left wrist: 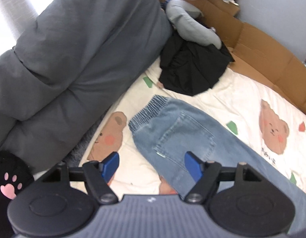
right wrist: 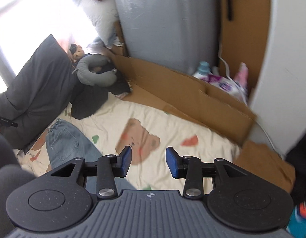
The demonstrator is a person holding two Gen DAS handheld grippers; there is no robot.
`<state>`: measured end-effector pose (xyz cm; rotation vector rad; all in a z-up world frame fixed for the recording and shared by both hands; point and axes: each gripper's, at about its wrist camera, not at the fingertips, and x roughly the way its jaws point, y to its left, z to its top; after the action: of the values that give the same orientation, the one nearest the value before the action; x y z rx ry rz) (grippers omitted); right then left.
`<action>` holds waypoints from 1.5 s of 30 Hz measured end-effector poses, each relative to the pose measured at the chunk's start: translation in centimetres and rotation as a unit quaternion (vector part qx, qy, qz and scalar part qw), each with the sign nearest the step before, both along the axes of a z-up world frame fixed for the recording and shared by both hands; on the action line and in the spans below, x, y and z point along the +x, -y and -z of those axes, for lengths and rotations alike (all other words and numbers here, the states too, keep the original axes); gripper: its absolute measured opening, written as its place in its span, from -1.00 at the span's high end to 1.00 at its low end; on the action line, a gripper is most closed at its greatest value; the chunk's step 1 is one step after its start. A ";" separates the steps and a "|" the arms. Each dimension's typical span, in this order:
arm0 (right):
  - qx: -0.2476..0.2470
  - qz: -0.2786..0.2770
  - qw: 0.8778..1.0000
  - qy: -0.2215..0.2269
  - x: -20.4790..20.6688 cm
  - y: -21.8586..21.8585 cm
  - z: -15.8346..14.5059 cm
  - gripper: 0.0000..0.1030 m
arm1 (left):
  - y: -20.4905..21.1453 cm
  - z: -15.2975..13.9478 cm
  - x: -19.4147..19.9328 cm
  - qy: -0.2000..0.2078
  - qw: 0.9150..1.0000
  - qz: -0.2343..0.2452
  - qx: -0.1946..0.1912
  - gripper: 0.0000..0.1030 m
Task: Fold clothes
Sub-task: 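Open the left tool on the waistband while the right tool moves to the folded pants stack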
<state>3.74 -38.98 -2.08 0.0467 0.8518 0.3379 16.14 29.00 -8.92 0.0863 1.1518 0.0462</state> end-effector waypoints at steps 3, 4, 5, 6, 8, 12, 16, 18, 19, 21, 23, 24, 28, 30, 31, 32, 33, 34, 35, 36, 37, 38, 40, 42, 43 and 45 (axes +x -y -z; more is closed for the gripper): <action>0.006 0.040 0.999 0.004 -3.9 2.5 0.7 0.11 | 0.6 0.0 -0.6 -0.001 1.000 0.001 -0.006 -0.50; 0.011 0.058 0.998 0.006 -5.1 3.4 1.0 0.11 | 0.8 0.1 -0.7 -0.004 1.000 0.001 -0.006 -0.50; 0.015 0.074 0.997 0.007 -6.3 4.3 1.3 0.10 | 1.1 0.2 -0.8 -0.008 1.000 0.002 -0.004 -0.50; 0.016 0.088 0.996 0.007 -7.3 5.1 1.7 0.10 | 1.3 0.2 -0.8 -0.012 1.000 0.003 -0.002 -0.51; 0.015 0.116 0.993 0.003 -9.3 6.5 2.4 0.10 | 1.9 0.3 -0.8 -0.015 1.000 0.007 0.003 -0.58; 0.042 0.167 0.985 0.004 -13.2 9.0 4.2 0.00 | 2.8 1.0 -0.9 -0.011 1.000 0.003 -0.002 -0.67; 0.043 0.214 0.976 0.003 -16.8 10.4 7.2 -0.07 | 3.5 2.3 -0.9 -0.023 1.000 -0.009 -0.015 -0.67; 0.048 0.232 0.971 0.009 -18.5 10.8 9.0 -0.06 | 4.0 2.9 -1.0 -0.031 0.999 -0.003 -0.016 -0.67; 0.049 0.242 0.969 0.012 -19.4 10.9 9.9 -0.07 | 4.2 3.2 -1.0 -0.035 0.999 0.001 -0.016 -0.67; 0.052 0.269 0.962 0.013 -21.0 11.1 12.1 -0.06 | 4.5 3.9 -1.2 -0.040 0.999 0.004 -0.011 -0.67; 0.061 0.297 0.953 0.008 -22.4 11.3 14.6 -0.07 | 4.5 4.6 -1.3 -0.044 0.999 0.002 -0.004 -0.67; 0.066 0.309 0.949 0.005 -23.1 11.4 15.8 -0.07 | 4.5 4.9 -1.4 -0.047 0.999 0.001 -0.002 -0.67; 0.095 0.346 0.933 -0.011 -25.5 11.7 20.1 -0.07 | 3.9 5.6 -2.1 -0.050 0.999 0.006 0.003 -0.67; 0.098 0.355 0.930 -0.022 -26.5 11.6 21.8 -0.07 | 3.4 6.0 -2.4 -0.052 0.999 -0.002 0.004 -0.67; 0.097 0.356 0.929 -0.027 -27.0 11.5 22.6 -0.07 | 3.2 6.1 -2.6 -0.052 0.999 -0.008 0.002 -0.67; 0.097 0.355 0.929 -0.032 -27.3 11.3 23.4 -0.07 | 2.9 6.3 -2.9 -0.052 0.999 -0.014 -0.001 -0.67; 0.099 0.355 0.929 -0.036 -27.7 11.1 24.1 -0.07 | 2.5 6.4 -3.1 -0.052 0.998 -0.021 -0.005 -0.67; 0.101 0.354 0.929 -0.040 -28.1 11.0 24.8 -0.06 | 2.2 6.6 -3.3 -0.051 0.998 -0.027 -0.008 -0.67; 0.103 0.355 0.928 -0.043 -28.4 10.9 25.6 -0.07 | 2.0 6.7 -3.5 -0.053 0.998 -0.033 -0.010 -0.67; 0.105 0.358 0.927 -0.044 -28.8 10.7 26.3 -0.07 | 1.8 6.8 -3.8 -0.055 0.998 -0.038 -0.013 -0.67; 0.108 0.362 0.925 -0.044 -29.1 10.7 27.0 -0.07 | 1.6 6.9 -4.0 -0.057 0.997 -0.040 -0.012 -0.67; 0.112 0.366 0.923 -0.044 -29.5 10.7 27.7 -0.07 | 1.6 7.0 -4.3 -0.058 0.997 -0.040 -0.009 -0.67; 0.124 0.377 0.917 -0.046 -30.2 10.7 29.2 -0.07 | 1.5 6.9 -4.9 -0.058 0.998 -0.036 -0.006 -0.67; 0.134 0.385 0.912 -0.050 -30.9 10.7 30.8 -0.06 | 1.3 6.8 -5.4 -0.057 0.998 -0.034 -0.008 -0.67; 0.138 0.388 0.910 -0.053 -31.1 10.7 31.6 -0.06 | 1.2 6.7 -5.7 -0.055 0.998 -0.034 -0.009 -0.67; 0.147 0.392 0.906 -0.059 -31.7 10.6 32.9 -0.06 | 0.9 6.6 -6.4 -0.052 0.998 -0.036 -0.012 -0.69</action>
<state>-27.92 -49.58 -34.99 0.6806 0.8267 -0.3051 9.73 28.10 -15.47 0.0273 1.2587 0.0925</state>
